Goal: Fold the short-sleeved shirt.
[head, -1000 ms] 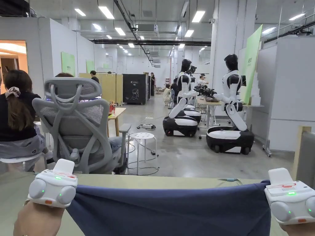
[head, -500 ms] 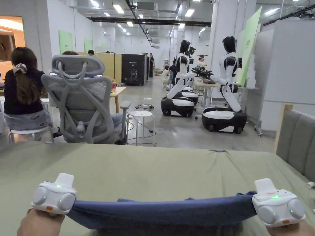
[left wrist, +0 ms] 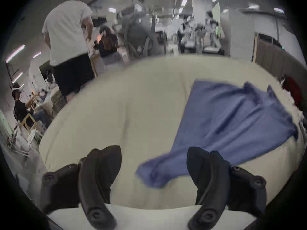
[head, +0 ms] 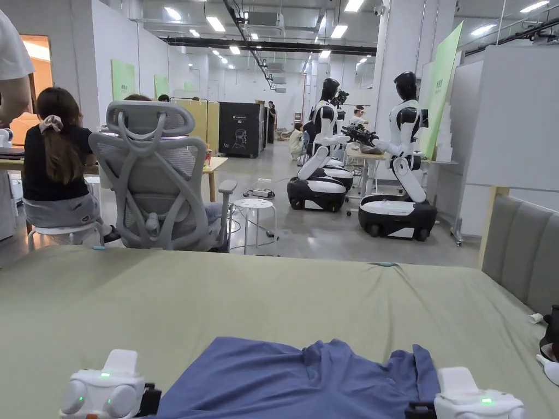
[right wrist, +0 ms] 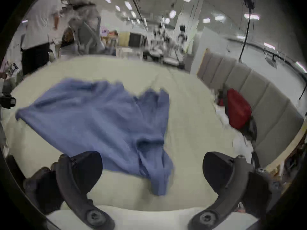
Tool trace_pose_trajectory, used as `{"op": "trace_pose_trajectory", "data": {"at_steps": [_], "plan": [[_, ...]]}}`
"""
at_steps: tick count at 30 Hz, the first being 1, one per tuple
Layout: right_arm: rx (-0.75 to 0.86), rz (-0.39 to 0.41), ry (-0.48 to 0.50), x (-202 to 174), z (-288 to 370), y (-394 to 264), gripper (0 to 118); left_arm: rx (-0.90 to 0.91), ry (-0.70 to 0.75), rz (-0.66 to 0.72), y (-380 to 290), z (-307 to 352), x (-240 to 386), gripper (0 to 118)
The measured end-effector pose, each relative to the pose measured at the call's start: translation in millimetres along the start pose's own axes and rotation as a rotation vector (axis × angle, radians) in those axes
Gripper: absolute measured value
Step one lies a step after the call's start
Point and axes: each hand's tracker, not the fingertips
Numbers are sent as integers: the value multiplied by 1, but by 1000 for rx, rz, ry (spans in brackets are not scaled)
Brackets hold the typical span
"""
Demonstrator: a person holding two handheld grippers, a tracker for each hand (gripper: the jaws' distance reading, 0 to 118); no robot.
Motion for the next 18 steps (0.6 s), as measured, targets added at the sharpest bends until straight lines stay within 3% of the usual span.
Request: {"op": "trace_pose_trajectory", "data": {"at_steps": [3,5,6,7,8,9,12,18], "plan": [[175,-10,79,-25,43,40,116,121,-137,48,29,36,17,81],[243,5,117,-40,67,55,104,209,-198,23,34,66,32,80],[277,7,119,-45,76,57,77,261,-197,11,32,78,36,70],[311,5,108,-49,81,56,42,304,-193,-2,29,89,40,49],[338,-5,87,-52,86,56,9,326,-180,-17,25,98,43,17],[345,-23,77,-54,87,55,0,340,-161,-22,21,101,46,0],[321,-76,161,-56,86,50,0,315,-238,4,13,106,37,0],[277,-29,156,-67,62,49,0,139,-172,43,10,57,-11,0]]}}
